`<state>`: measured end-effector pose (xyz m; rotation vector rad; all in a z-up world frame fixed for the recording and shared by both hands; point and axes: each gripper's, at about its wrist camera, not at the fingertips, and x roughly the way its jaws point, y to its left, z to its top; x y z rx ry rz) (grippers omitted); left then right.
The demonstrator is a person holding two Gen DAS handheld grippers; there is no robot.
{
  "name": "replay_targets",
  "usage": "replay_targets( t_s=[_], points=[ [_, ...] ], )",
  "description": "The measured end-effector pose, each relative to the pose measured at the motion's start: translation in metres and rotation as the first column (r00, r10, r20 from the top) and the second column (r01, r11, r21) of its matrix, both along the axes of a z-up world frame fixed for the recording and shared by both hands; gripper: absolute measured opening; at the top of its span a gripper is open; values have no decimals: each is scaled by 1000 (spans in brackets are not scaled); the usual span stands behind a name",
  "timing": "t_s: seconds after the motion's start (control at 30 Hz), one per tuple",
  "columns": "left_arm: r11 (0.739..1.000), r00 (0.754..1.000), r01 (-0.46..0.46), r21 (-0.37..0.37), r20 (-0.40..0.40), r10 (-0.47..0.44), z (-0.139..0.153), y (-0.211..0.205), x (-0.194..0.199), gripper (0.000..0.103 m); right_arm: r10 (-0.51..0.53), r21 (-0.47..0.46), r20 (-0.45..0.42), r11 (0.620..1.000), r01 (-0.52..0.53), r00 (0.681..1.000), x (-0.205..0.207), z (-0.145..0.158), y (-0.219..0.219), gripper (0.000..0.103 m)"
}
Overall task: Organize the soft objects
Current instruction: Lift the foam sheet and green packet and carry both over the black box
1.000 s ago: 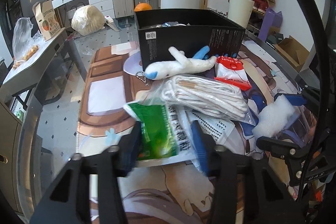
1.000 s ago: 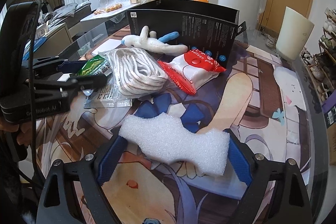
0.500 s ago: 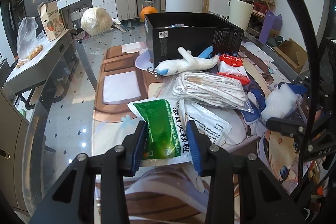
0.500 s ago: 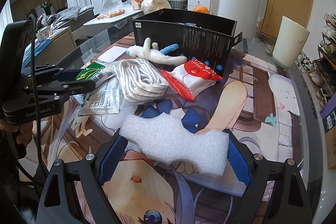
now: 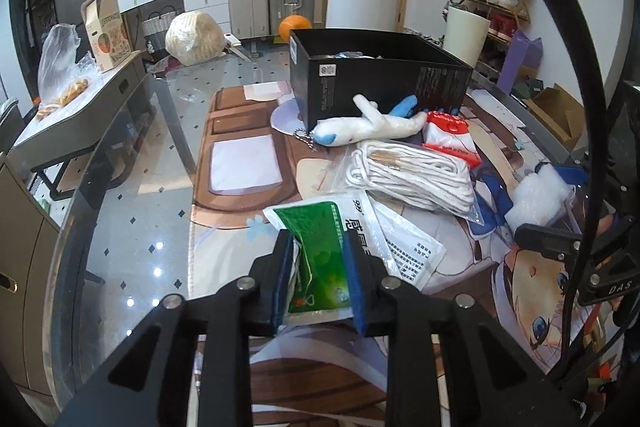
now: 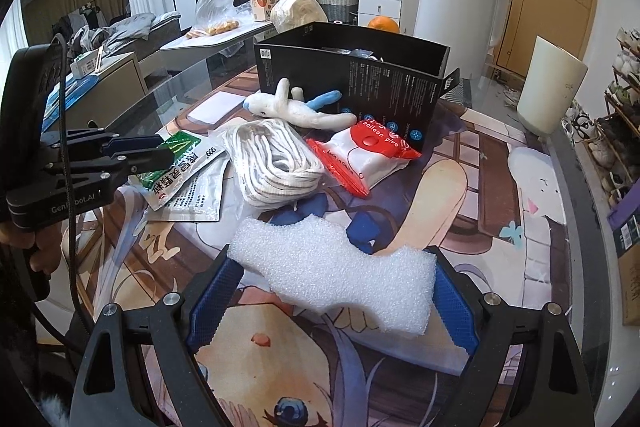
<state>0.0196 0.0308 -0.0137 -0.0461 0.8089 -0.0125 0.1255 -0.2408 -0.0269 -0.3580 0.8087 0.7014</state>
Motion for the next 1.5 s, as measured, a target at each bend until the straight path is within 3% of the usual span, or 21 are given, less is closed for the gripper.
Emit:
replay_targets(
  t_s=[0.03,0.07,0.47,0.5,0.6,0.73,1.13,1.5],
  points=[
    [1000,1000,1,-4,4,-1,1,-1,0,56,0,2,-1,1000,0,1000,0,0,0,91],
    [1000,1000,4,-11,9,-4,2,-2,0,60,-1,2,1,1000,1,1000,0,1,-1,91],
    [999,998,11,33,-61,-9,-13,-16,18,67,-5,3,-4,1000,5,1000,2,0,-4,91],
    [999,998,14,31,-62,-12,-13,-16,19,66,-4,4,-5,1000,4,1000,2,0,-4,91],
    [999,999,14,45,-49,-12,-12,-13,18,44,-3,7,-5,1000,3,1000,2,0,-4,91],
    [999,999,17,31,-33,-16,-10,-5,14,31,-3,9,-3,1000,3,1000,3,-1,-4,91],
    [1000,997,7,-3,75,-7,18,2,-2,30,-9,55,39,998,7,999,0,13,-7,91],
    [1000,985,-1,28,174,-4,46,-8,13,30,-8,108,109,994,-4,994,10,43,-5,91]
  ],
)
